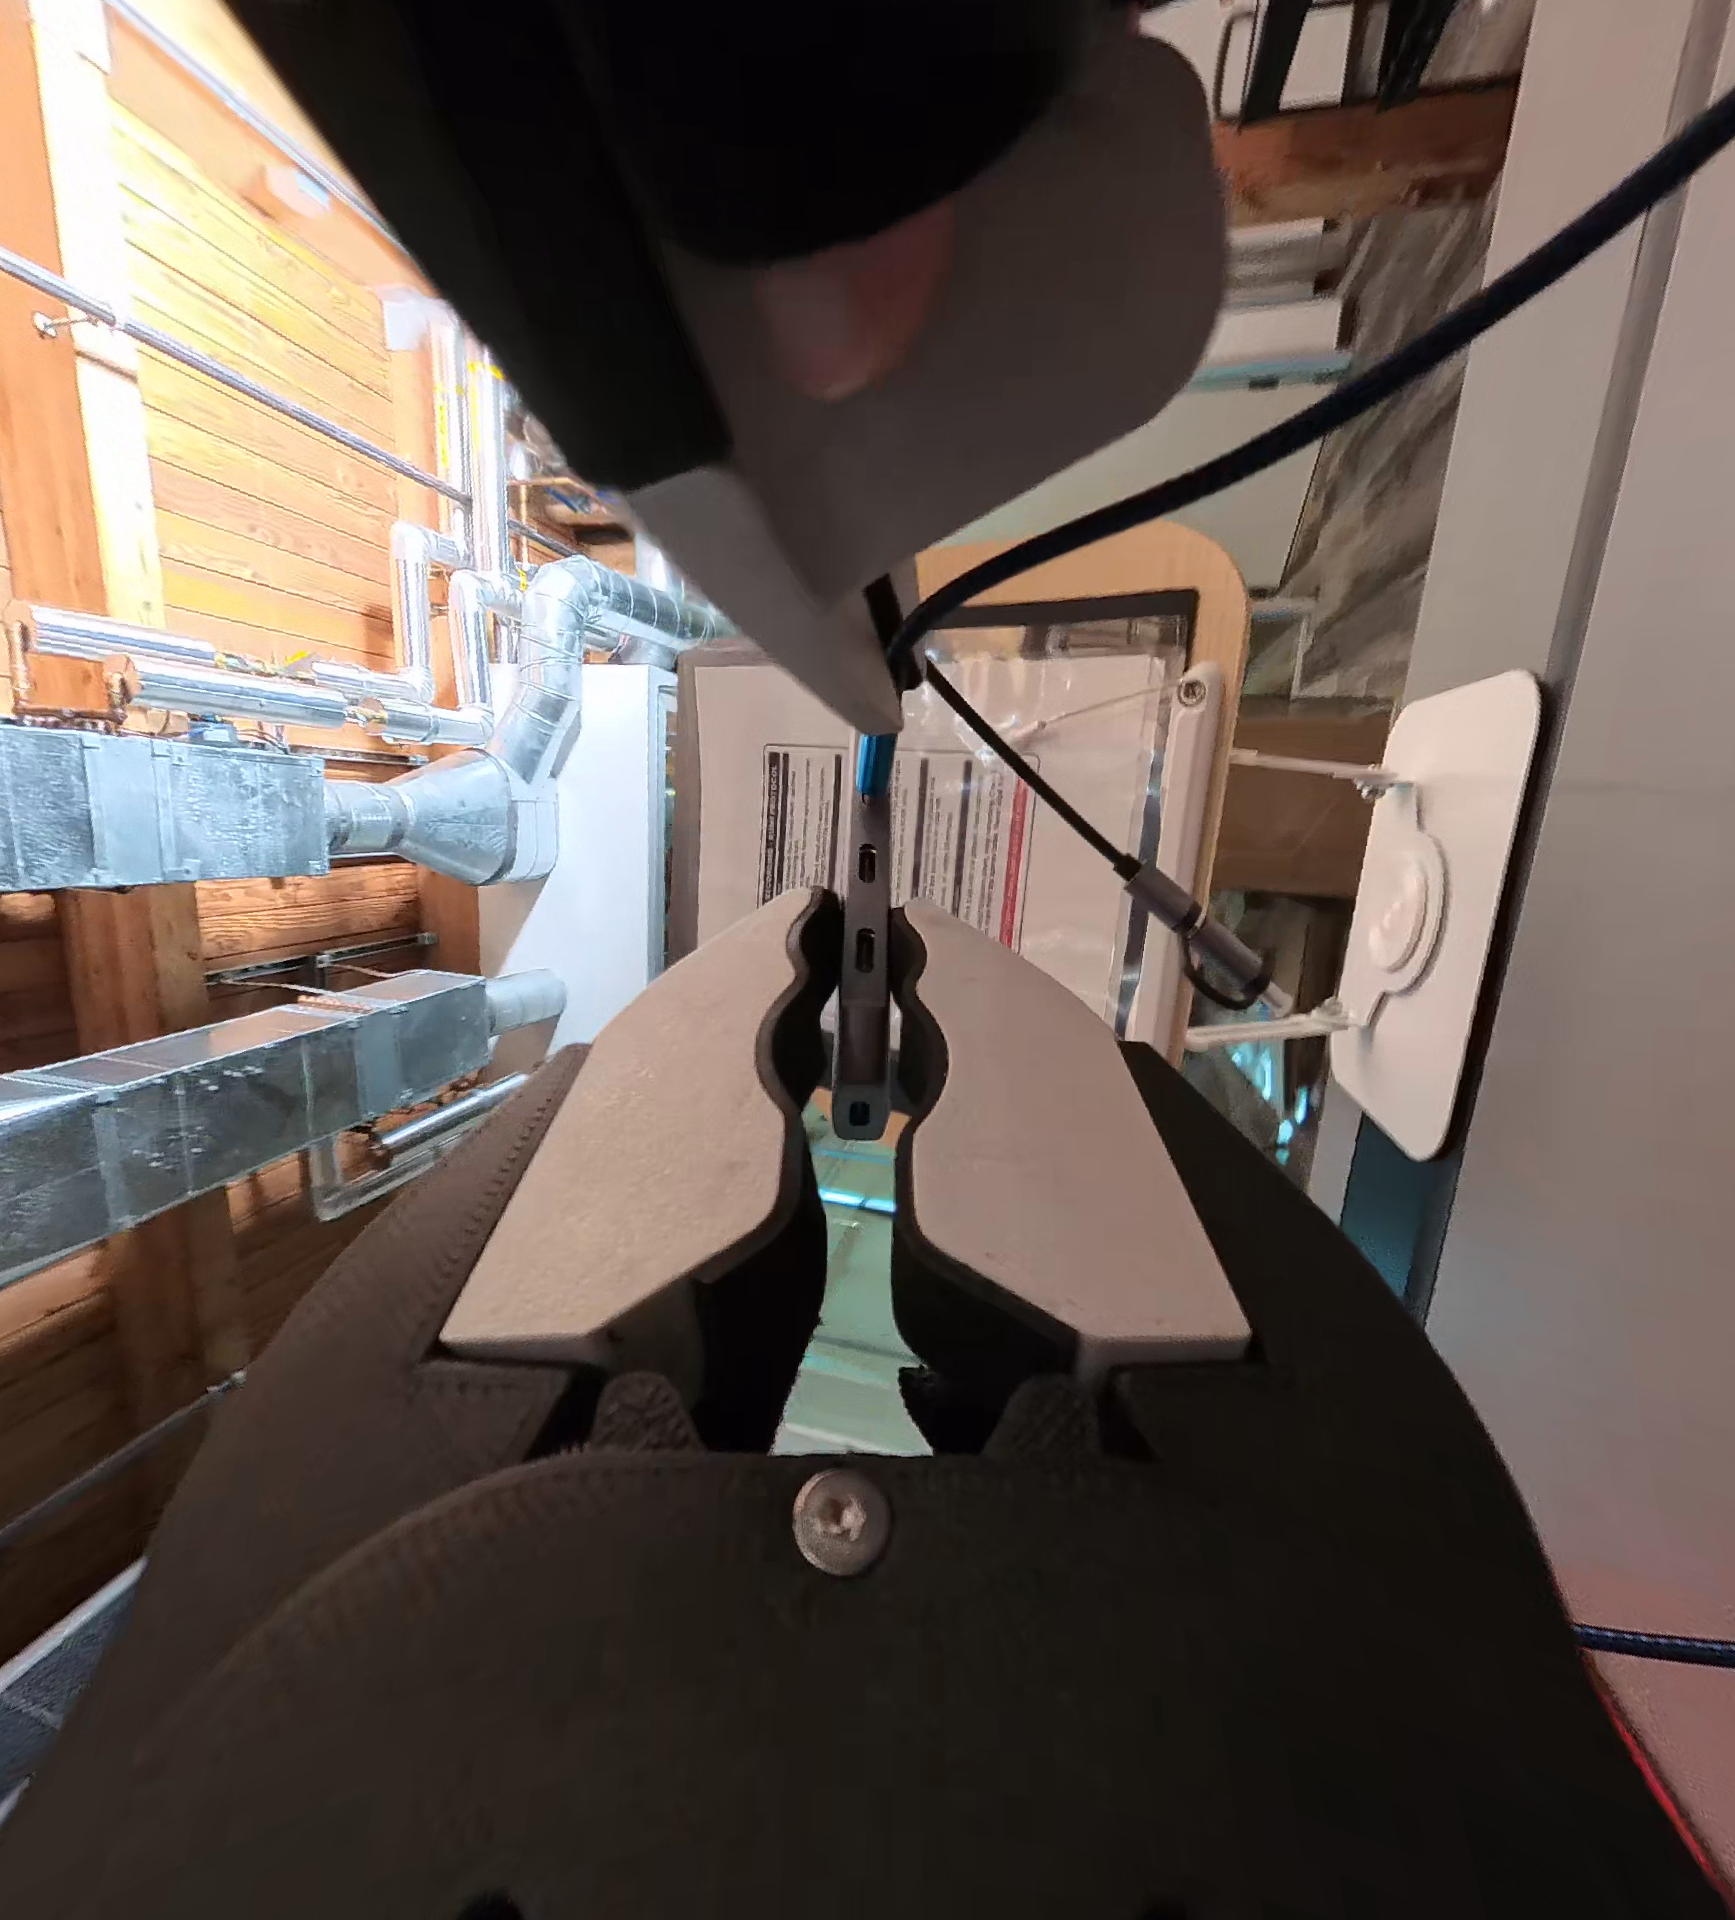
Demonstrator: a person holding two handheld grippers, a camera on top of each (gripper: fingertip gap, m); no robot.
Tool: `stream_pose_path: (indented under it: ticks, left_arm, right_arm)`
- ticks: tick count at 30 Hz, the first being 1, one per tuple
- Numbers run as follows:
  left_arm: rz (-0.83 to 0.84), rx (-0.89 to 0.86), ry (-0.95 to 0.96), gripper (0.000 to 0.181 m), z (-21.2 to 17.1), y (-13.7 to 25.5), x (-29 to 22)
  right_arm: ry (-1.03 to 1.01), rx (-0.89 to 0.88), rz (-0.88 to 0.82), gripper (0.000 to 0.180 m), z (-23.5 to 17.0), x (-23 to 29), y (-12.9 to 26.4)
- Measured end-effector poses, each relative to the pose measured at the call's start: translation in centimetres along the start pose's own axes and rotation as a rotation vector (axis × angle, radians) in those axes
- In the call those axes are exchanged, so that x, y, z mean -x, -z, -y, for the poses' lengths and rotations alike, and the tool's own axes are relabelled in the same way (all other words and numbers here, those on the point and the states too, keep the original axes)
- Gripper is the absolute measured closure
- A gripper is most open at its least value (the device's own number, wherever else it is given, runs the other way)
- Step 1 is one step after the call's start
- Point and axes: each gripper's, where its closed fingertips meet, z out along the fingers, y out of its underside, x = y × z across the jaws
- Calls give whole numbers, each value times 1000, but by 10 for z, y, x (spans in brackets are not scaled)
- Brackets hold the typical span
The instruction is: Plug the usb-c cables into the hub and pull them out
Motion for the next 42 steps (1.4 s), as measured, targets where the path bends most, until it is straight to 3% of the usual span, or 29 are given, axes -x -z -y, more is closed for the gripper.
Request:
stream_pose_path:
  ticks: [6, 9, 16, 29, 37, 42]
  left_arm:
    - [-4, -46, 46, 172, 4, 5, 8]
    - [-5, -57, 80, 172, 6, 6, 12]
    - [3, -62, 152, 172, 8, 9, 22]
    - [27, -161, 167, 172, 26, 20, 30]
    - [197, -66, 262, 169, 14, 19, 62]
    - [170, -28, 303, 169, 4, 15, 63]
  right_arm:
    - [110, -26, 37, 174, 8, 5, 6]
    - [288, -42, 7, 173, 12, 6, 9]
    - [398, -162, -64, 174, 24, 11, 14]
    - [287, -217, 85, 173, 29, 14, 24]
    - [472, -320, -75, 174, 53, 26, 39]
    - [524, -319, -135, 173, 57, 31, 40]
